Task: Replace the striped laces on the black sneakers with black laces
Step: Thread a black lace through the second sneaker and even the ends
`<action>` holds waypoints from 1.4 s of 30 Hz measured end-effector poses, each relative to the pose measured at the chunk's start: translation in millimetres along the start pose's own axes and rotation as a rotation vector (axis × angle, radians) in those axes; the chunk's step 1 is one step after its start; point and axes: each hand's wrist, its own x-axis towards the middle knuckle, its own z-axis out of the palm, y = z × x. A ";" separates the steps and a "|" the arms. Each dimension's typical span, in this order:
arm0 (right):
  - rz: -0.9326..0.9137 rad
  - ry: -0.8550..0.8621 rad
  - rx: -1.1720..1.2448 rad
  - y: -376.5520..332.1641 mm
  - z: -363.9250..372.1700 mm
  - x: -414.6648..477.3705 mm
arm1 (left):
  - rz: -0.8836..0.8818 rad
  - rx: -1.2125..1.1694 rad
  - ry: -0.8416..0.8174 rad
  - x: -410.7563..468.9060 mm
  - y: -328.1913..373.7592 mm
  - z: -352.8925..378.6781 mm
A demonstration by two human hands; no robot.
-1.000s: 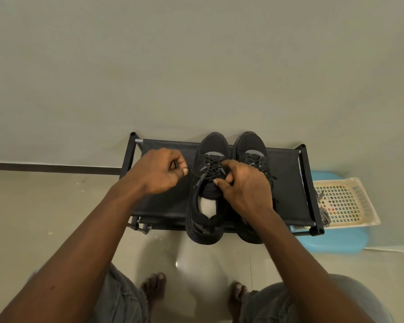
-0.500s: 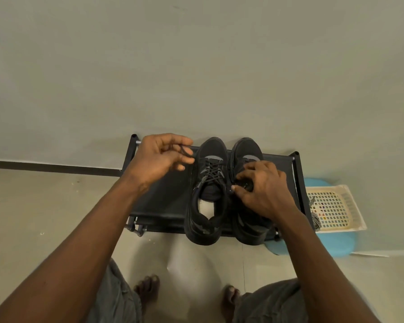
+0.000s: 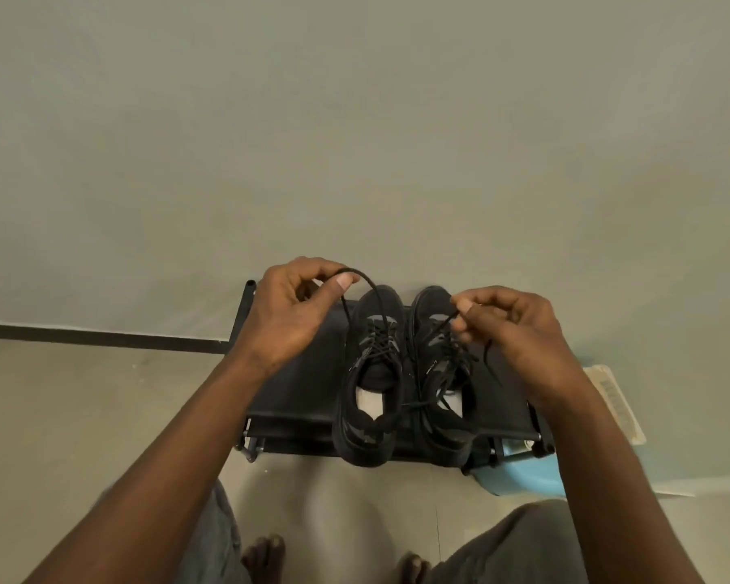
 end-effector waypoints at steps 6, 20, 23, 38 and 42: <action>0.072 -0.206 0.353 -64.2 4.4 -16.6 | 0.008 -0.168 -0.030 -6.8 44.6 -2.0; -0.194 0.121 -0.135 -108.7 39.3 -19.9 | 0.043 -0.014 0.003 8.8 127.0 1.5; -0.228 0.130 -0.084 -115.1 45.6 -22.0 | 0.065 0.059 0.000 10.5 135.5 7.8; -0.271 0.164 -0.103 -123.0 54.3 -20.3 | 0.045 -0.078 0.145 17.6 148.8 19.3; -0.263 0.173 -0.037 -119.6 55.5 -17.6 | 0.053 -0.077 0.161 17.8 146.1 15.9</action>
